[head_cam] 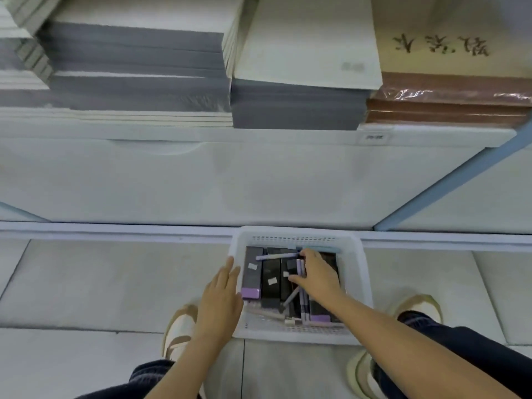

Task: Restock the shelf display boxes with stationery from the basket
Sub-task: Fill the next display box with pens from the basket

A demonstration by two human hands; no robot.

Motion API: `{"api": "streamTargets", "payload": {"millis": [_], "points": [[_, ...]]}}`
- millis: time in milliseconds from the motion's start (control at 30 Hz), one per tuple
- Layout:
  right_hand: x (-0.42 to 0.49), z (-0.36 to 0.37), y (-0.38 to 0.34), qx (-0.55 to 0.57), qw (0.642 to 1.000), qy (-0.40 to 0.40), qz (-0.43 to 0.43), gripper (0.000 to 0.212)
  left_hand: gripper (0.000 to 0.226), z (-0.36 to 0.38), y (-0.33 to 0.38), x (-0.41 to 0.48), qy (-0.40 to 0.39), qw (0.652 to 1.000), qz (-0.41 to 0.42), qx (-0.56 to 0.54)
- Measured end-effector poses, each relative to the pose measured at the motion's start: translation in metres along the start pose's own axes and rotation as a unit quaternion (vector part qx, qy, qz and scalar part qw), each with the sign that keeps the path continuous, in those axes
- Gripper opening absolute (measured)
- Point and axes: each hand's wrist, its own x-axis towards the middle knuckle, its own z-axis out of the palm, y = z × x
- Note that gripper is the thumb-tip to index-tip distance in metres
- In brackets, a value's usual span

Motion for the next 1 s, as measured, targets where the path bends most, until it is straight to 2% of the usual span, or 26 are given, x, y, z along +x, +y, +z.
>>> {"api": "streamTargets", "payload": {"millis": [100,267,400,467,533,600,667,733,800,833,867,933,1000], "points": [[0.004,0.001,-0.003,0.016,1.0,0.016,-0.004,0.037,0.054,0.002,0.001,0.0,0.015,1.0,-0.001,-0.006],[0.013,0.0,-0.005,0.093,0.996,-0.004,0.008,0.025,0.05,0.003,0.002,0.0,0.018,1.0,-0.003,-0.014],[0.016,-0.013,-0.003,0.144,0.987,-0.07,-0.009,0.02,0.041,-0.004,0.008,0.007,0.042,0.999,0.002,-0.009],[0.017,-0.027,-0.004,0.175,0.98,-0.096,-0.024,0.015,0.036,-0.009,0.016,0.011,0.065,0.997,0.03,-0.043],[0.019,-0.044,-0.01,0.217,0.969,-0.109,-0.038,0.013,0.036,-0.011,0.029,0.017,0.056,0.988,0.069,-0.129],[0.02,-0.061,-0.019,0.25,0.959,-0.123,-0.058,0.014,0.044,-0.014,0.048,0.023,0.002,0.97,0.079,-0.23],[0.019,-0.072,-0.031,0.274,0.947,-0.148,-0.08,0.014,0.048,-0.018,0.07,0.029,-0.103,0.929,0.046,-0.351],[0.014,-0.076,-0.04,0.279,0.94,-0.17,-0.1,0.014,0.032,-0.02,0.086,0.033,-0.185,0.861,0.01,-0.474],[0.008,-0.077,-0.046,0.287,0.933,-0.181,-0.12,0.013,0.008,-0.019,0.088,0.033,-0.199,0.827,-0.011,-0.525],[0.005,-0.076,-0.048,0.305,0.926,-0.187,-0.122,0.012,0.007,-0.019,0.085,0.032,-0.202,0.821,-0.016,-0.535],[0.002,-0.076,-0.047,0.331,0.917,-0.19,-0.118,0.012,0.012,-0.019,0.08,0.03,-0.202,0.82,-0.023,-0.535],[-0.002,-0.072,-0.041,0.36,0.911,-0.184,-0.086,0.019,0.017,-0.019,0.063,0.027,-0.174,0.849,-0.042,-0.497],[-0.008,-0.064,-0.028,0.269,0.942,-0.191,-0.064,0.023,0.023,-0.017,0.043,0.024,-0.129,0.895,-0.074,-0.421]]}}
